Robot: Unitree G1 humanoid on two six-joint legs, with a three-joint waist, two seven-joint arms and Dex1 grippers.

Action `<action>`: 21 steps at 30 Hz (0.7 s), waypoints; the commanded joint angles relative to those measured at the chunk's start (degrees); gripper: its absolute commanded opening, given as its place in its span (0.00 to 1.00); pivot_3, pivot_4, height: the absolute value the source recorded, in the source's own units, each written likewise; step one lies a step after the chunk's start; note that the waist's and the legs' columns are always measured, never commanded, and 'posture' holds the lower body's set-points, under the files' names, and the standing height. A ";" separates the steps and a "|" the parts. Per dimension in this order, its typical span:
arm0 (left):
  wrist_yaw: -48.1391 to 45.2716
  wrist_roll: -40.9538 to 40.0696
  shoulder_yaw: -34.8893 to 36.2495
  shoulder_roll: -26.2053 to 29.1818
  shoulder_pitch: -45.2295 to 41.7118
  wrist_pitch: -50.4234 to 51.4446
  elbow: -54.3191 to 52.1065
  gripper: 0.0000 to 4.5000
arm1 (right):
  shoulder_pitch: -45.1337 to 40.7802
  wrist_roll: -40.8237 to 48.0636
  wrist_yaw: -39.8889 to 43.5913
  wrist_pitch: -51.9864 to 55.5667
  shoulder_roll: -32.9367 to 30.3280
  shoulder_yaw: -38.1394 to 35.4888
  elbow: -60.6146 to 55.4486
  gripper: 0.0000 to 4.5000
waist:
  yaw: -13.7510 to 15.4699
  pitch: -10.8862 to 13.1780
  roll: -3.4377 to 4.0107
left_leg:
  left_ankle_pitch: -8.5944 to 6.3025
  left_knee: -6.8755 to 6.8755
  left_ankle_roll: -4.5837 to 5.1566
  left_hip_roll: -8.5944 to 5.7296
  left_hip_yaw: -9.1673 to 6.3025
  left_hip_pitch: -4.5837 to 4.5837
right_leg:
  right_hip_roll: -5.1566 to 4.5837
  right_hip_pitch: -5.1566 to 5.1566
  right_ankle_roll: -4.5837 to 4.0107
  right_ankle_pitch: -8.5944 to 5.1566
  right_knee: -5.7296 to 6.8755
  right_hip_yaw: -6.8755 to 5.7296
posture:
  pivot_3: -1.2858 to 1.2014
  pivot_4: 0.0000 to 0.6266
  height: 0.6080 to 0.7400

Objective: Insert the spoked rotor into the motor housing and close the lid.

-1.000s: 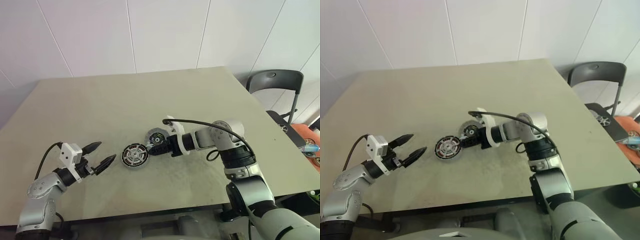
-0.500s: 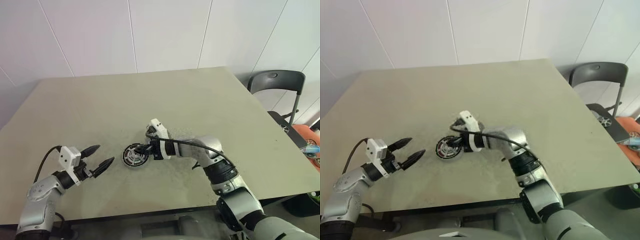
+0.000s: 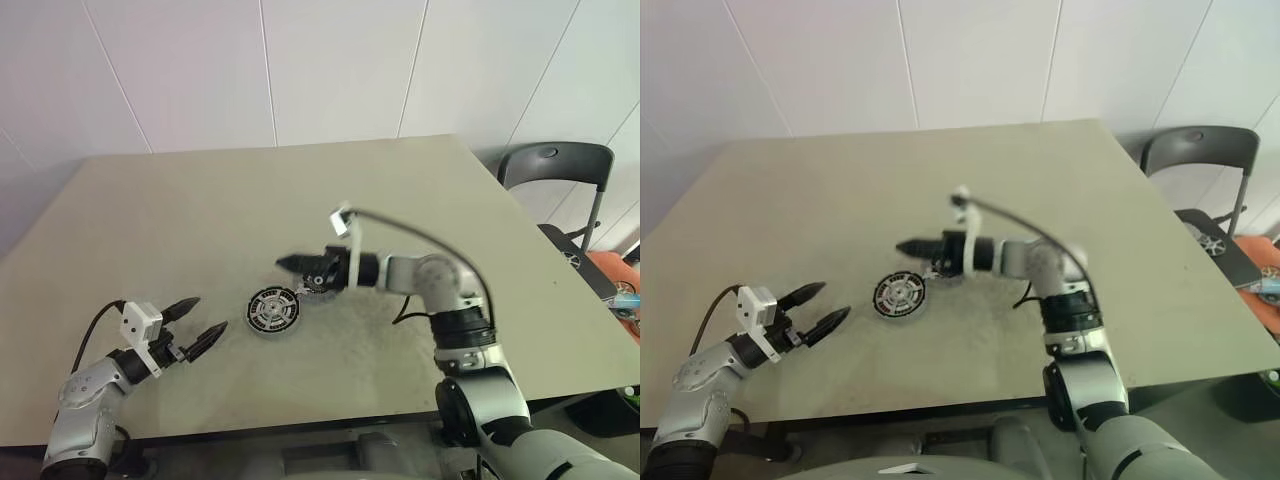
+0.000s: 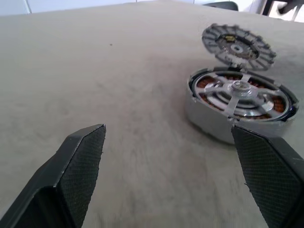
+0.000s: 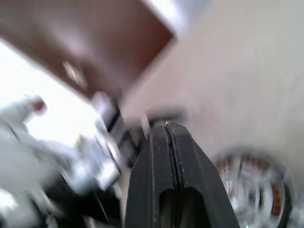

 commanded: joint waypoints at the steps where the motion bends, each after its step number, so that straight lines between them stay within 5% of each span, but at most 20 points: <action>1: -1.60 0.19 0.32 -0.03 -0.93 -2.99 2.19 1.00 | -2.50 1.93 -5.89 0.20 -1.91 -7.77 1.17 0.04 | 0.39 0.01 0.01 | 0.00 0.00 0.00 0.00 0.02 0.00 | 0.00 0.00 0.00 0.00 0.00 0.00 | 0.52 0.00 1.00; 7: -3.78 0.44 0.01 -0.12 -2.23 -5.17 6.42 1.00 | -2.09 -5.97 -15.09 -2.84 -9.29 -9.31 4.50 0.43 | 0.70 0.01 0.02 | 0.00 -0.02 0.01 -0.01 0.20 -0.06 | -0.01 -0.05 0.00 0.00 -0.02 0.01 | 0.52 0.00 1.00; 11: -6.07 0.56 -0.47 -0.25 -3.42 -6.36 9.21 1.00 | -0.55 0.28 -13.85 10.47 -10.90 -13.82 4.25 0.71 | 0.67 0.01 0.01 | 0.00 -0.02 0.01 0.00 0.20 -0.07 | 0.00 -0.05 0.00 0.00 -0.02 0.02 | 0.52 0.00 1.00; 21: -9.90 0.18 -0.45 -0.79 -5.46 -9.40 13.53 1.00 | 5.56 0.24 -17.96 16.32 -5.01 -14.46 2.54 0.71 | 0.63 0.00 0.02 | 0.00 0.05 0.02 0.01 0.22 0.00 | 0.03 0.03 0.00 0.00 0.03 0.03 | 0.52 0.00 1.00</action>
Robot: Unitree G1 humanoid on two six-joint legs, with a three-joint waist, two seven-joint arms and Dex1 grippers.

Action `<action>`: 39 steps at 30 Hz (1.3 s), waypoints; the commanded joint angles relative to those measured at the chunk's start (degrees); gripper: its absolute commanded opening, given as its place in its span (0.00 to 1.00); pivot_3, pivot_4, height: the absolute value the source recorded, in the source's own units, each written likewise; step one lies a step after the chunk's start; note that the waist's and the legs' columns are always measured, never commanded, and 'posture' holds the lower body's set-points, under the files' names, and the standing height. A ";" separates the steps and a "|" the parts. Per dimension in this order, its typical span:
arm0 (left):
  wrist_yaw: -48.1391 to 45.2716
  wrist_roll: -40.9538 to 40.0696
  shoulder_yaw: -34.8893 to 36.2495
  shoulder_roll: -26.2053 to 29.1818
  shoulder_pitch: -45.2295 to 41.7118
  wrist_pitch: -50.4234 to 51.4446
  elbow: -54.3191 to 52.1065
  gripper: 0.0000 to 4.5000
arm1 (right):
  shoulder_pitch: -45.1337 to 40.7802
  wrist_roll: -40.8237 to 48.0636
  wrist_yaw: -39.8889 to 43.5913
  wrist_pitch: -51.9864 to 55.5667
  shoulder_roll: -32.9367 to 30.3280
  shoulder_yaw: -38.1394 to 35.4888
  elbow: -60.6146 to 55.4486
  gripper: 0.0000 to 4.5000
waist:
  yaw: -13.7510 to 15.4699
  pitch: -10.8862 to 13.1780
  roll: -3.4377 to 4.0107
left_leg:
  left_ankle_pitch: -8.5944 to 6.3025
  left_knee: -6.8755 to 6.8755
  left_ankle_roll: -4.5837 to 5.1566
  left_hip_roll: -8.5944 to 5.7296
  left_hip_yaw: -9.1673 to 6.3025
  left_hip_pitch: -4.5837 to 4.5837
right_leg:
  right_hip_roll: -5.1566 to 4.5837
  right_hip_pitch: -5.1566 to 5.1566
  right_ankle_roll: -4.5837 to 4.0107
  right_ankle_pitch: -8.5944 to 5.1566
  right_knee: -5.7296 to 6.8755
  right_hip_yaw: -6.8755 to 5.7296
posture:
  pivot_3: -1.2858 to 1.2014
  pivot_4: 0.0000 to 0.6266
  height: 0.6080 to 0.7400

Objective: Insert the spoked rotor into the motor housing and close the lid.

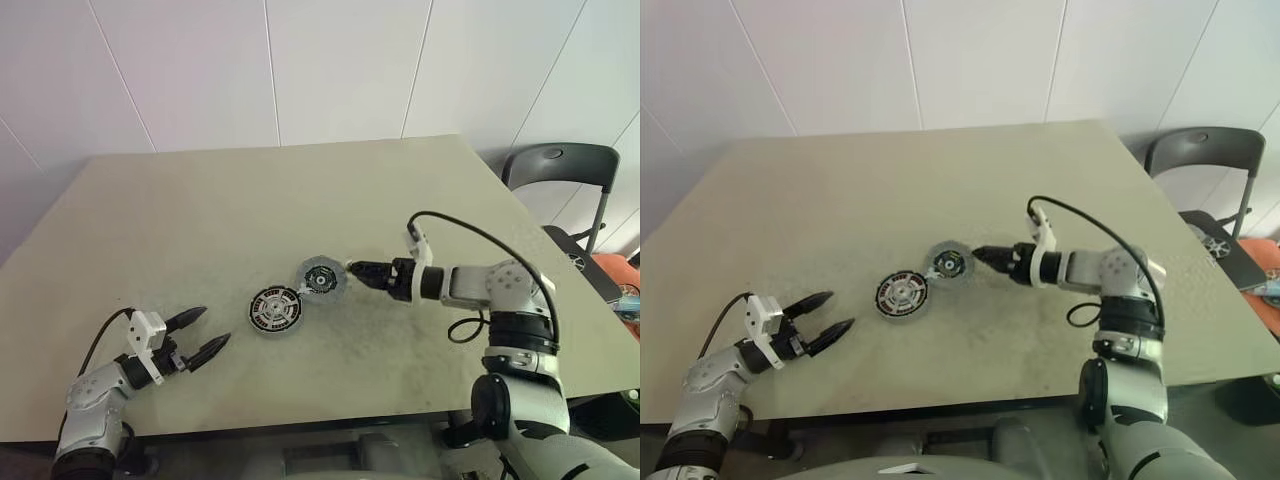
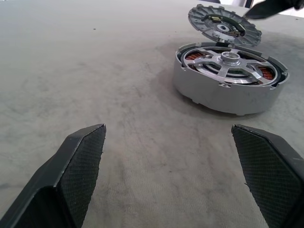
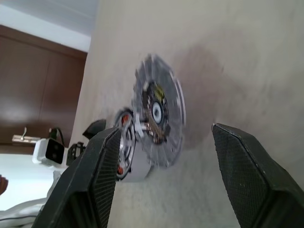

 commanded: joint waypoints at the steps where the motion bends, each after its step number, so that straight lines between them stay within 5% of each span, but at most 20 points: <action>1: -0.77 -0.66 0.52 -0.21 -0.91 -1.53 0.29 1.00 | 0.42 -0.05 -2.17 -1.42 3.02 -0.63 -2.92 0.71 | 0.00 0.00 0.00 | 0.00 0.00 0.00 0.00 0.00 0.00 | 0.00 0.00 0.00 0.00 0.01 0.00 | 0.52 0.00 1.00; 6: -0.27 -0.72 0.60 -0.33 -0.19 -1.29 -1.14 1.00 | 1.23 -0.19 -2.96 -1.64 4.45 0.07 -3.94 0.71 | 0.06 0.00 0.00 | 0.00 0.00 0.00 0.00 -0.07 0.00 | -0.02 -0.01 0.01 0.00 0.02 0.00 | 0.52 0.00 1.00; 14: 2.96 -0.94 -0.06 -0.27 1.39 2.65 -8.23 1.00 | -4.27 -5.43 3.07 -16.82 -4.48 5.27 -2.75 0.71 | -0.10 0.02 0.04 | 0.00 0.01 0.00 -0.02 0.00 -0.02 | -0.02 -0.02 0.01 0.00 0.00 0.01 | 0.52 0.00 1.00; 20: 5.56 -1.55 -0.82 -0.20 1.89 7.69 -15.65 1.00 | -3.88 -0.26 9.75 -11.79 -3.49 9.44 -8.07 0.71 | -0.12 0.02 0.03 | 0.00 -0.05 0.00 0.08 -0.03 0.02 | 0.09 -0.03 0.01 0.00 0.04 -0.02 | 0.52 0.00 1.00; 28: 8.94 -2.13 -0.97 0.64 2.14 14.65 -24.17 1.00 | -1.84 -8.63 21.02 -22.04 -10.17 36.52 -25.34 0.71 | 0.08 0.01 0.01 | -0.01 0.02 0.01 0.02 -0.15 -0.04 | -0.02 0.01 0.02 -0.01 -0.08 -0.01 | 0.52 0.00 1.00; 39: 12.83 -2.76 -1.10 1.05 1.71 21.69 -32.23 1.00 | -10.74 -31.58 33.12 -46.91 -14.34 59.79 -19.71 0.71 | 0.03 0.00 -0.04 | 0.00 -0.01 -0.01 0.02 -0.10 -0.02 | 0.01 0.00 0.01 -0.01 -0.11 -0.07 | 0.52 0.00 1.00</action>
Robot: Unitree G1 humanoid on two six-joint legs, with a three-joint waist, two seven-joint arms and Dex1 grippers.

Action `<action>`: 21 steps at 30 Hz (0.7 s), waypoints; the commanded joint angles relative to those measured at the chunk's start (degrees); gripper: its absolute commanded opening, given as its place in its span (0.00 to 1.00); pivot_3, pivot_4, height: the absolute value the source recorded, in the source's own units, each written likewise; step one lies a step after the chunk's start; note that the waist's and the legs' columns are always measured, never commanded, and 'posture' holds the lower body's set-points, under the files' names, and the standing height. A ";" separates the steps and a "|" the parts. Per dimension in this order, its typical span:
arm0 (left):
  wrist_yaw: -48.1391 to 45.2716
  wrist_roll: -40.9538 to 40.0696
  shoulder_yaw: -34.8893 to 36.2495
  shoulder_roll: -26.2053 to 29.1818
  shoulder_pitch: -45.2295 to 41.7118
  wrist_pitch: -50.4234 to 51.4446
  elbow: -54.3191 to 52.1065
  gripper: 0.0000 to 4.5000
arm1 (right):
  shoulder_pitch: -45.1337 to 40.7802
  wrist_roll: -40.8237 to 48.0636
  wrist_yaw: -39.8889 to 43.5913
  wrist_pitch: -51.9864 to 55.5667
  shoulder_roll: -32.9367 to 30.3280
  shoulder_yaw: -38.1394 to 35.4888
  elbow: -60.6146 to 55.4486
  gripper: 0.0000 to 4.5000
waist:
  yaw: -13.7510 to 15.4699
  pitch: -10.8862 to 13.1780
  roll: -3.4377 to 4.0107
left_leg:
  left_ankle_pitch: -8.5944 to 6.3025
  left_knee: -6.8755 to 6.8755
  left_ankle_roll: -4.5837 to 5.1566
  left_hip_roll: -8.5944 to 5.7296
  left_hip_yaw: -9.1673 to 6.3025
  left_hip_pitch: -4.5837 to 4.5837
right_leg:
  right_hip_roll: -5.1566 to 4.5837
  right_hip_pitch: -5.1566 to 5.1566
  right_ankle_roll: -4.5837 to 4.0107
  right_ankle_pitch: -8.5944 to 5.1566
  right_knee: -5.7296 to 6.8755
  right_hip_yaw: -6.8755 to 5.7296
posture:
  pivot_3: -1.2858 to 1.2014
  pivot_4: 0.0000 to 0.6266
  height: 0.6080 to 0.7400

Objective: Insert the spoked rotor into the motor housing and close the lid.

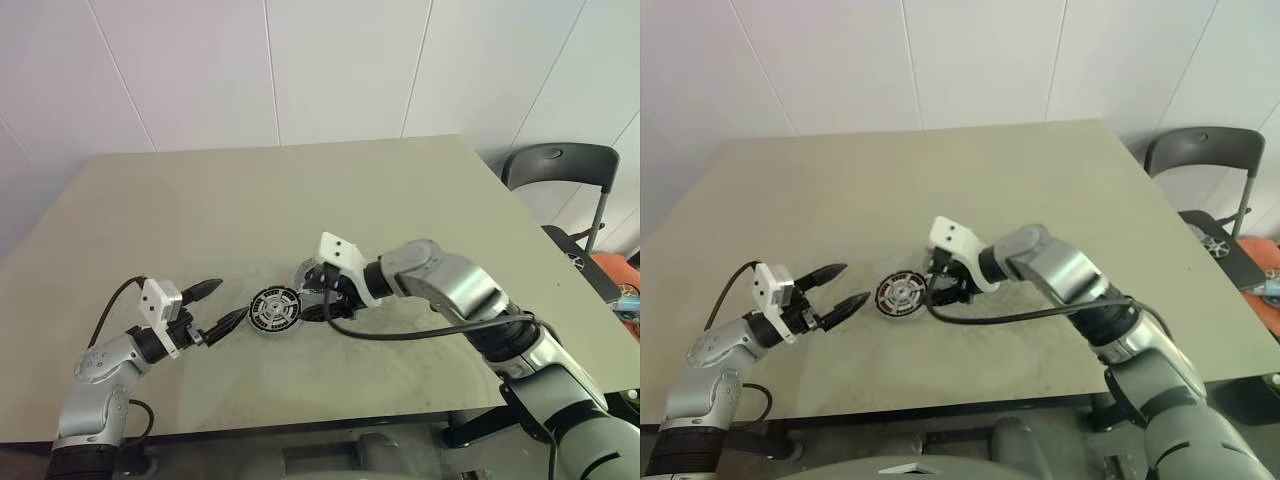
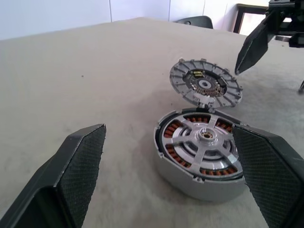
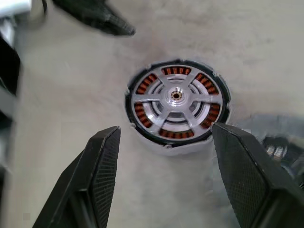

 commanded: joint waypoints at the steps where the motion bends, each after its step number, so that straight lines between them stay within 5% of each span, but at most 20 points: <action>1: 1.24 -1.35 0.19 0.95 -0.46 1.62 -4.24 1.00 | -2.35 -6.84 2.81 -8.54 1.16 4.25 2.67 0.71 | 0.09 -0.01 -0.03 | 0.00 0.00 0.00 0.00 -0.01 -0.01 | -0.02 0.00 0.00 0.00 0.00 0.00 | 0.52 0.00 1.00; 11: 3.47 -2.13 1.17 1.48 1.43 3.76 -7.97 1.00 | -2.27 -16.74 9.39 -18.41 3.65 9.17 7.27 0.71 | 0.16 0.00 -0.04 | 0.00 0.00 -0.01 -0.02 -0.08 -0.01 | -0.04 -0.02 -0.01 0.00 -0.01 0.00 | 0.52 0.00 1.00; 15: 3.61 -2.16 1.32 1.48 1.89 3.53 -8.04 1.00 | -2.04 -21.19 9.00 -22.03 4.29 9.80 9.59 0.50 | 0.17 0.00 -0.04 | 0.00 0.00 -0.01 -0.02 -0.07 -0.01 | -0.02 -0.02 -0.01 0.00 0.00 -0.01 | 0.52 0.00 1.00; 21: 4.01 -2.07 1.33 1.47 1.86 3.67 -8.25 1.00 | -0.70 -24.69 9.77 -25.02 4.67 9.14 10.00 0.05 | 0.18 -0.01 -0.05 | 0.00 0.00 -0.01 -0.03 -0.07 0.01 | -0.03 0.01 -0.02 0.01 0.00 -0.01 | 0.52 0.00 1.00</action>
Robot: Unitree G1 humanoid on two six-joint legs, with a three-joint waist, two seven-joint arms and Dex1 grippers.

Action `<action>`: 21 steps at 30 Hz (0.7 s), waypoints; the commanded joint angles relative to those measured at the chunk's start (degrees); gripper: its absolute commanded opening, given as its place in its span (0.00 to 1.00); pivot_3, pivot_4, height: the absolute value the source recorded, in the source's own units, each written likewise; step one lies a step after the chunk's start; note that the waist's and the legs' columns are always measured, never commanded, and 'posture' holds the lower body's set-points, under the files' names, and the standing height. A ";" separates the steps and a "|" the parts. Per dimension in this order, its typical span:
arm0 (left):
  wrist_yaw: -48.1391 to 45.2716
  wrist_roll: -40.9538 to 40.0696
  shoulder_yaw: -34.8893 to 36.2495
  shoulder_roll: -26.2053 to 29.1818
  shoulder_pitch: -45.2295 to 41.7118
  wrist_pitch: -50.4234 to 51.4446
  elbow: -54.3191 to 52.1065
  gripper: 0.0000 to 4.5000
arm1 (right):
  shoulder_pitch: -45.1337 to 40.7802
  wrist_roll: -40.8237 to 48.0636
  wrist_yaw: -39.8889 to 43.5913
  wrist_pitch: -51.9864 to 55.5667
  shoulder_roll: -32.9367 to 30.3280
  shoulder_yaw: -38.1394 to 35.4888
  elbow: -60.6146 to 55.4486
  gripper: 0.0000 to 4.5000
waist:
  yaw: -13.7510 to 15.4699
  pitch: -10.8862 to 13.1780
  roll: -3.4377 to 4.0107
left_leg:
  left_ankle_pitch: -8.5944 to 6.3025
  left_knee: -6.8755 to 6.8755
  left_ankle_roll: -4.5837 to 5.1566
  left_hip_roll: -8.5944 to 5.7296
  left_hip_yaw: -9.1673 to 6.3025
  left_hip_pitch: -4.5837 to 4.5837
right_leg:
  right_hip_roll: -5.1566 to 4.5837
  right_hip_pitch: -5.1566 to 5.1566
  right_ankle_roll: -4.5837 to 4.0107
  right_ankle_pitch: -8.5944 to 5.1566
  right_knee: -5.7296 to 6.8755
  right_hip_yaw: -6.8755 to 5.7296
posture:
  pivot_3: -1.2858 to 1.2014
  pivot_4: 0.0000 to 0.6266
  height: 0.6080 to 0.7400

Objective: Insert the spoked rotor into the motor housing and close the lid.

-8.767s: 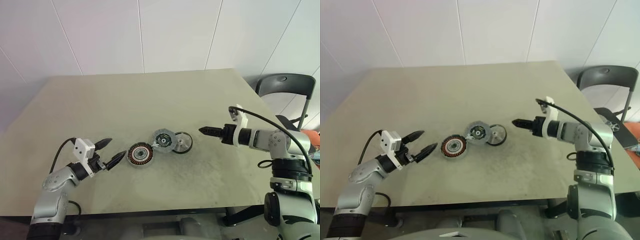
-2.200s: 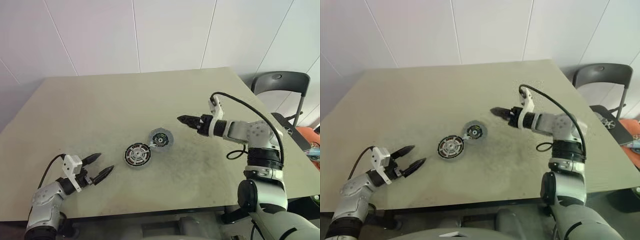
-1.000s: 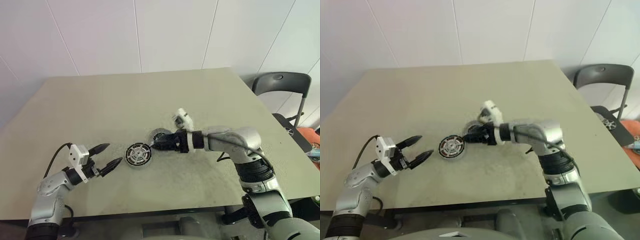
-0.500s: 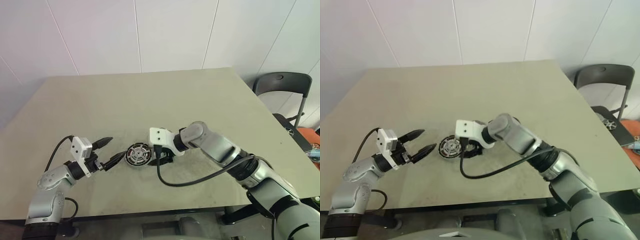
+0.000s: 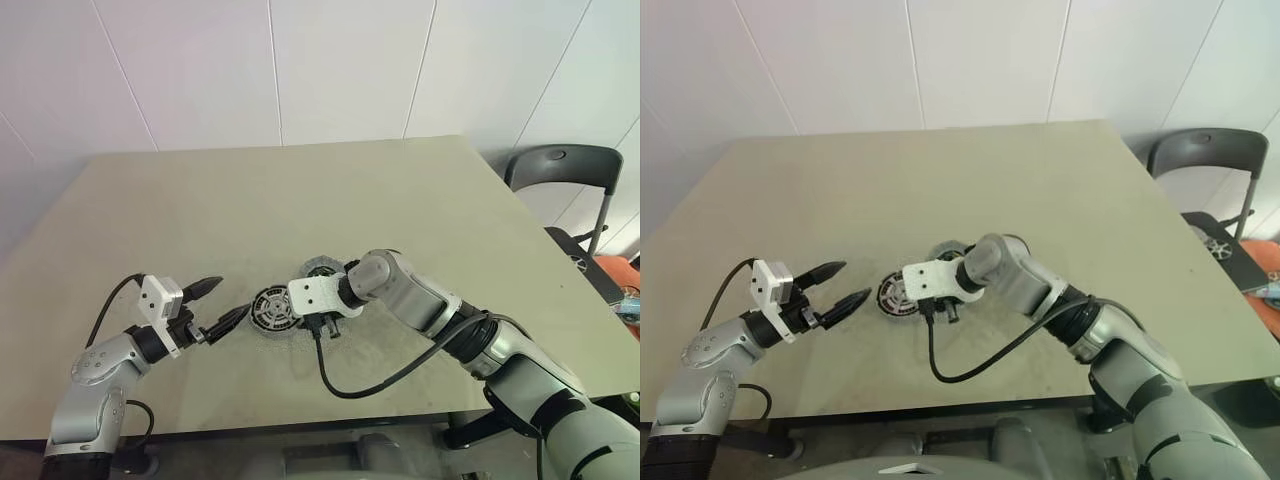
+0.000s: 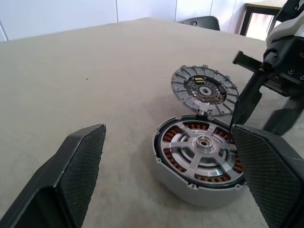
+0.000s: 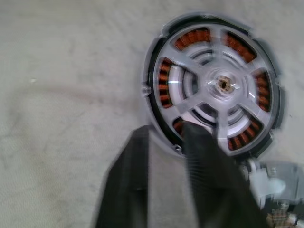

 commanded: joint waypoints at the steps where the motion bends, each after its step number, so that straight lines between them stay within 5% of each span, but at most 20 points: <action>1: 0.48 -1.01 0.92 0.68 -0.41 -0.29 -2.51 1.00 | 0.39 -1.94 0.32 -0.92 0.51 -1.12 -0.08 0.05 | 0.08 0.00 0.00 | 0.00 0.00 0.00 0.00 0.00 0.00 | 0.00 0.00 0.00 0.00 0.00 0.00 | 0.52 0.00 1.00; 21: 2.08 -1.20 0.41 0.70 -1.11 1.70 -4.32 1.00 | 0.09 -2.57 7.34 -1.32 -1.19 -3.30 -1.98 0.05 | 0.31 -0.01 -0.02 | 0.00 0.02 0.00 -0.01 0.01 0.00 | -0.01 0.04 0.00 0.00 0.00 -0.01 | 0.52 0.00 1.00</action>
